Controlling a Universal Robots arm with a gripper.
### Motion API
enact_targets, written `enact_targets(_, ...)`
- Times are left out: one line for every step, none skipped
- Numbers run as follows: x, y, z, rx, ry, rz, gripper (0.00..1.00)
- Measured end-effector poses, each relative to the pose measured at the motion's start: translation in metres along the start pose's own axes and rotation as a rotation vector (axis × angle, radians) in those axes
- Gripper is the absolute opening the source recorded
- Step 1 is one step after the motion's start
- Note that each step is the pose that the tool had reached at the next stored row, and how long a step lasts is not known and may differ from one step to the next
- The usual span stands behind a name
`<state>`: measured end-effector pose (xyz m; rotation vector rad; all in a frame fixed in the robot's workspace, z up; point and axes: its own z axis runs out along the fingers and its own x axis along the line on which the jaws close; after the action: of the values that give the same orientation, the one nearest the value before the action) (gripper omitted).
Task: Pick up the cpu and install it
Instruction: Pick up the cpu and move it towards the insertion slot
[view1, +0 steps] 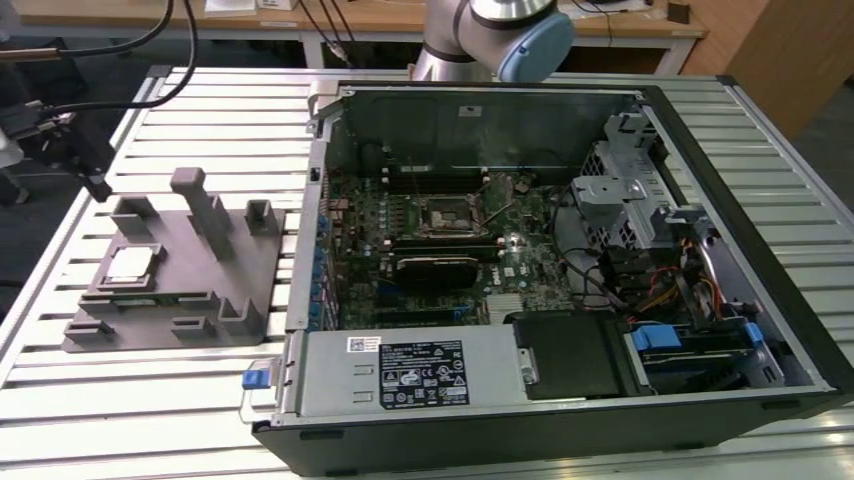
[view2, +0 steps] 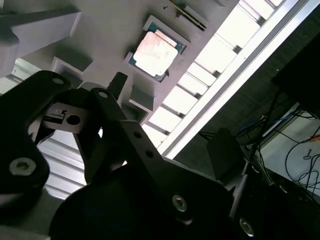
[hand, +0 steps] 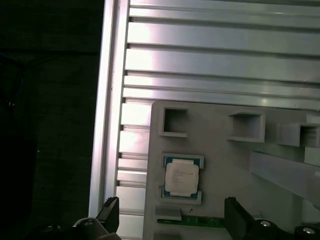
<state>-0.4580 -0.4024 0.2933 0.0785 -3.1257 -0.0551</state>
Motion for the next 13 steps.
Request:
enact_targets(0.0000, 0.0000, 0.0010, 0.0000, 0.0002, 0.000, 0.91)
enact_targets(0.0000, -0.0001, 0.0020, 0.0000, 0.0002, 0.000, 0.91)
enact_targets(-0.0001, -0.0001, 0.0033, 0.0000, 0.0003, 0.000, 0.91)
enact_targets(-0.0001, -0.0002, 0.0049, 0.0000, 0.0005, 0.000, 0.91)
enact_targets(-0.0003, -0.0002, 0.0065, 0.0000, 0.0008, -0.002, 0.91)
enact_targets(-0.0006, -0.0003, 0.0081, 0.0000, 0.0009, -0.006, 0.91)
enact_targets(-0.0007, -0.0004, 0.0099, 0.0001, 0.0011, -0.009, 0.89)
enact_targets(-0.0008, -0.0004, 0.0117, 0.0004, 0.0012, -0.013, 0.89)
enact_targets(-0.0009, -0.0005, 0.0135, 0.0007, 0.0014, -0.017, 0.82)
enact_targets(-0.0009, -0.0006, 0.0152, 0.0009, 0.0016, -0.019, 0.82)
enact_targets(-0.0009, -0.0006, 0.0170, 0.0009, 0.0017, -0.021, 0.82)
enact_targets(-0.0009, -0.0007, 0.0188, 0.0010, 0.0017, -0.021, 0.82)
enact_targets(-0.0011, -0.0008, 0.0208, 0.0009, 0.0017, -0.022, 0.82)
